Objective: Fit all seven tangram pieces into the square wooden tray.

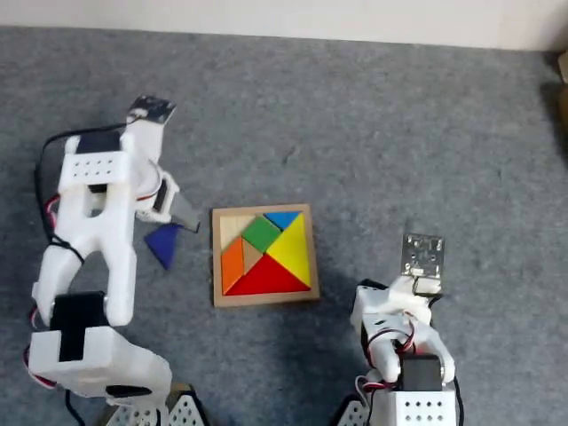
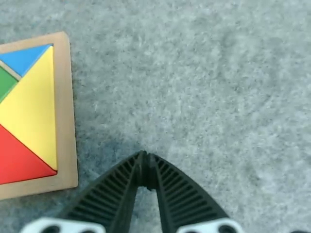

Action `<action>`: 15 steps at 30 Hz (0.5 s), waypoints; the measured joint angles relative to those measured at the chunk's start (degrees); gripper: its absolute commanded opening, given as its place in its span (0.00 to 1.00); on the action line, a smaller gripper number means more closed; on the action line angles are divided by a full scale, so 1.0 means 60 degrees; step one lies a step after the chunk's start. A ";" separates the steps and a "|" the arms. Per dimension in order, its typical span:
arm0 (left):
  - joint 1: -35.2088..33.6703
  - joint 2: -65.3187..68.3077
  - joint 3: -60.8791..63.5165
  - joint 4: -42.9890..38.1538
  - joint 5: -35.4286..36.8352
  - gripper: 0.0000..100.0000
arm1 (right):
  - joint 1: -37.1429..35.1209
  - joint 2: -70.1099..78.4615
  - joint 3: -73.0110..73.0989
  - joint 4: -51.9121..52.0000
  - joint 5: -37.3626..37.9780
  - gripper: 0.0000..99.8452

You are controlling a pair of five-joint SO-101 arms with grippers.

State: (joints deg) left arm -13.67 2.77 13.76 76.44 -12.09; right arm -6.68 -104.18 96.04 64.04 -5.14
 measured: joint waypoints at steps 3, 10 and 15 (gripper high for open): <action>-0.0249 0.0542 0.0469 -0.0850 0.0015 0.34 | 0.0000 0.0000 0.0000 0.0000 0.0000 0.01; -0.0264 0.2286 0.0542 -0.1890 -0.0015 0.31 | 0.0000 0.0000 0.0000 0.0000 0.0000 0.01; -0.0264 0.2403 0.0352 -0.1656 -0.0029 0.29 | 0.0000 -0.0015 0.0000 0.0000 0.0000 0.01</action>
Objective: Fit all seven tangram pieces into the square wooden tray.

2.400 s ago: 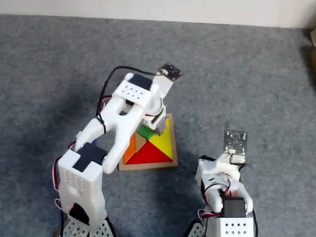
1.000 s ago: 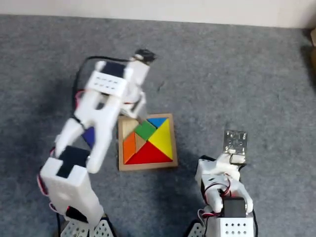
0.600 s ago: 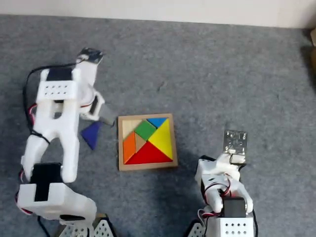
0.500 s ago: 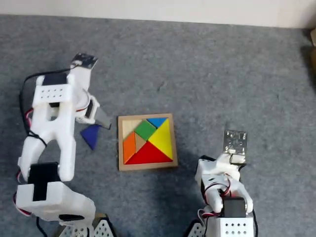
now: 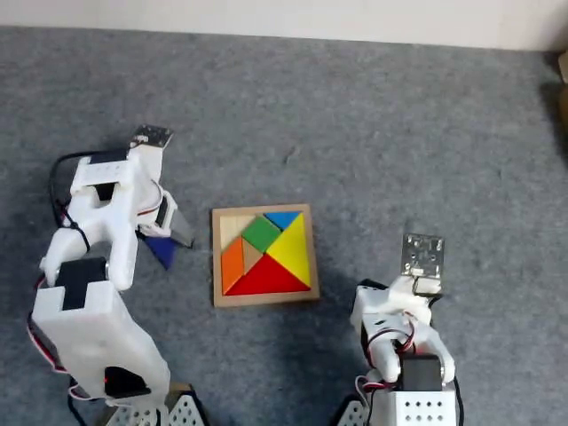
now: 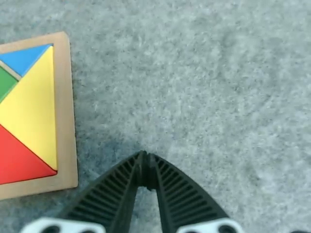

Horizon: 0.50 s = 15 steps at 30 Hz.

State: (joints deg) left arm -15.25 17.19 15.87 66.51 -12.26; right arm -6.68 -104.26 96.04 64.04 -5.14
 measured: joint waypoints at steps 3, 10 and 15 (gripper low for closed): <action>0.0000 0.0000 0.0000 0.0029 0.0000 0.28 | 0.0000 0.0000 0.0000 0.0000 0.0000 0.01; 0.0000 0.0000 0.0000 0.0381 0.0029 0.28 | 0.0000 0.0000 0.0000 0.0000 0.0000 0.01; 0.0000 0.0000 0.0000 0.0513 0.0000 0.24 | 0.0000 0.0000 0.0000 0.0000 0.0000 0.01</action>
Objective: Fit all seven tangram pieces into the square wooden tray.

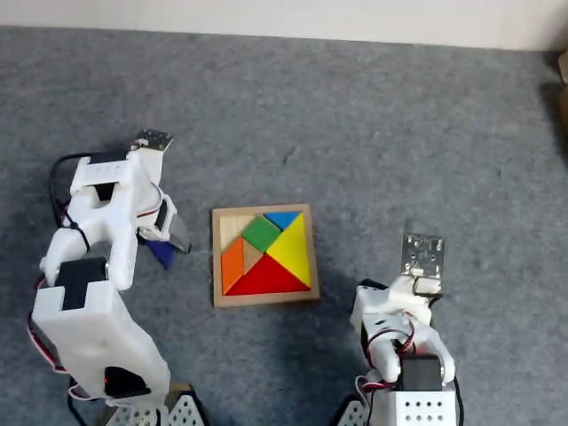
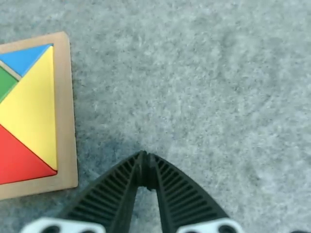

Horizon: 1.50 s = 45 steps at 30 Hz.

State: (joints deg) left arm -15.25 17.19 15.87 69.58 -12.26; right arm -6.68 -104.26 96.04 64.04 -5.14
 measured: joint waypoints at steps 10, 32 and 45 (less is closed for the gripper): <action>0.0015 0.0000 0.0000 0.0029 0.0029 0.22 | 0.0000 0.0000 0.0000 0.0000 0.0000 0.01; 0.1641 -0.2315 0.0029 0.1040 0.0000 0.18 | 0.0000 0.0000 0.0000 0.0000 0.0000 0.01; 0.3634 -0.2344 0.0029 0.0645 -0.0557 0.19 | 0.0000 0.0000 0.0000 0.0000 0.0000 0.01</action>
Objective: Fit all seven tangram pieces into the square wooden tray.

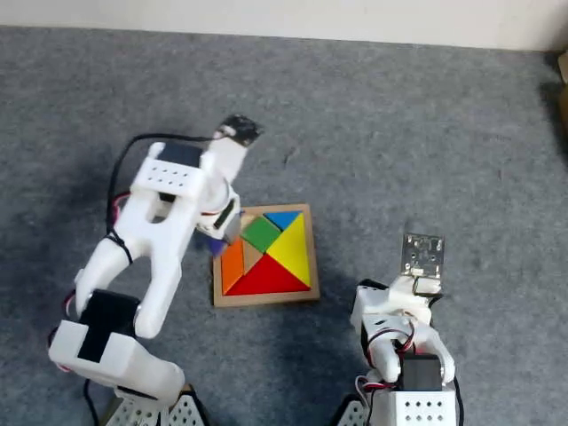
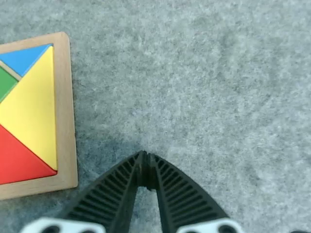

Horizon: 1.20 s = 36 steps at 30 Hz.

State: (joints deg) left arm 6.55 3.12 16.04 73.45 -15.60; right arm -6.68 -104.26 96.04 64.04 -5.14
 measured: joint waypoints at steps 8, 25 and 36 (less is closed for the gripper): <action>0.0337 0.0000 0.0000 -0.0059 -0.0571 0.32 | 0.0249 0.0000 0.0000 0.0000 0.0000 0.01; -0.0190 0.0000 0.0000 -0.0059 -0.0967 0.31 | 0.0278 0.0000 0.0000 0.0000 0.0000 0.01; -0.1026 0.0073 0.0366 -0.0659 -0.1245 0.29 | 0.0278 0.0000 0.0000 0.0000 0.0000 0.01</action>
State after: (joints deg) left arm 0.40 3.56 18.24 69.49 -23.08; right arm -5.01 -104.26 96.04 64.04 -5.14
